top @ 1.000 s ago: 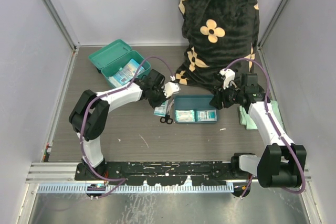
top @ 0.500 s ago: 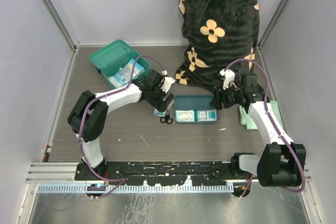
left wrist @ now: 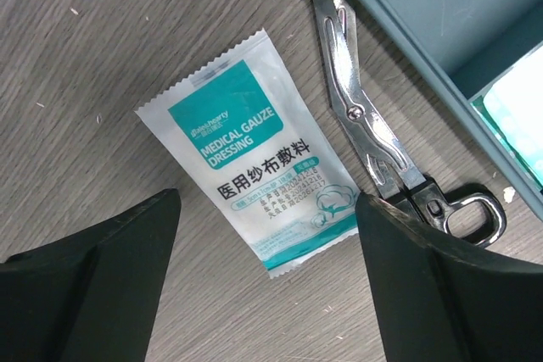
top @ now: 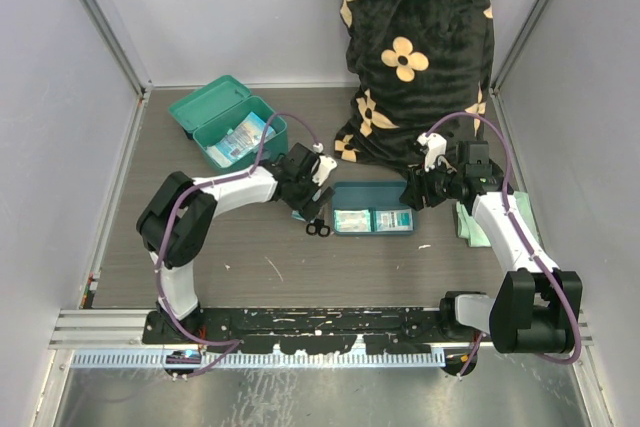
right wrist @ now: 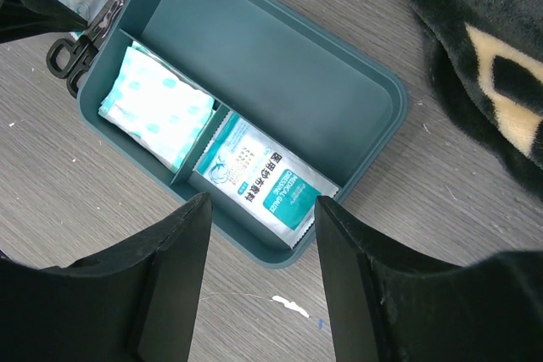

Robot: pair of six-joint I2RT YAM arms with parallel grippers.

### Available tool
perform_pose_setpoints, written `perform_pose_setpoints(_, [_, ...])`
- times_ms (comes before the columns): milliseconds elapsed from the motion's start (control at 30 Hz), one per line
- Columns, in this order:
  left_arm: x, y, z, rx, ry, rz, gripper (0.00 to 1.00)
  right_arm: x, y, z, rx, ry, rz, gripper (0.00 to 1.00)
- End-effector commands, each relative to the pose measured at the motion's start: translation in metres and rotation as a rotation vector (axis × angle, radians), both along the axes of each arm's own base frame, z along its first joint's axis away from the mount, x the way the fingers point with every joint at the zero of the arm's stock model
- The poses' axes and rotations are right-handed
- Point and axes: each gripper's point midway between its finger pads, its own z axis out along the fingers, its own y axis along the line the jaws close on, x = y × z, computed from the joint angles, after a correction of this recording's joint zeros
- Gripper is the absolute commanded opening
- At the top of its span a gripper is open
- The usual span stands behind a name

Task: Organize the medicine kit
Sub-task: Pick up the medical item at the center of the board.

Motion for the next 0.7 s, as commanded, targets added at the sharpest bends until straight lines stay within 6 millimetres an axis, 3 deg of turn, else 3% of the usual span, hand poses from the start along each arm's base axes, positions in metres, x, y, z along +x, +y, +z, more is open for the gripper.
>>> perform_pose_setpoints(0, [0.007,0.013,0.003,0.057,-0.066,-0.028,0.83,0.006,-0.002,0.007,-0.011,-0.043,0.007,0.57])
perform_pose_setpoints(133, [0.007,0.022,0.007,0.077,-0.069,-0.037,0.80,0.006,-0.002,0.007,-0.009,-0.040,0.007,0.57])
perform_pose_setpoints(333, [0.010,0.033,0.018,0.021,-0.025,0.028,0.87,0.005,-0.002,0.005,-0.011,-0.032,0.005,0.57])
perform_pose_setpoints(667, [0.004,0.010,0.045,-0.151,0.009,0.055,0.97,0.006,-0.003,0.004,-0.016,-0.030,0.002,0.57])
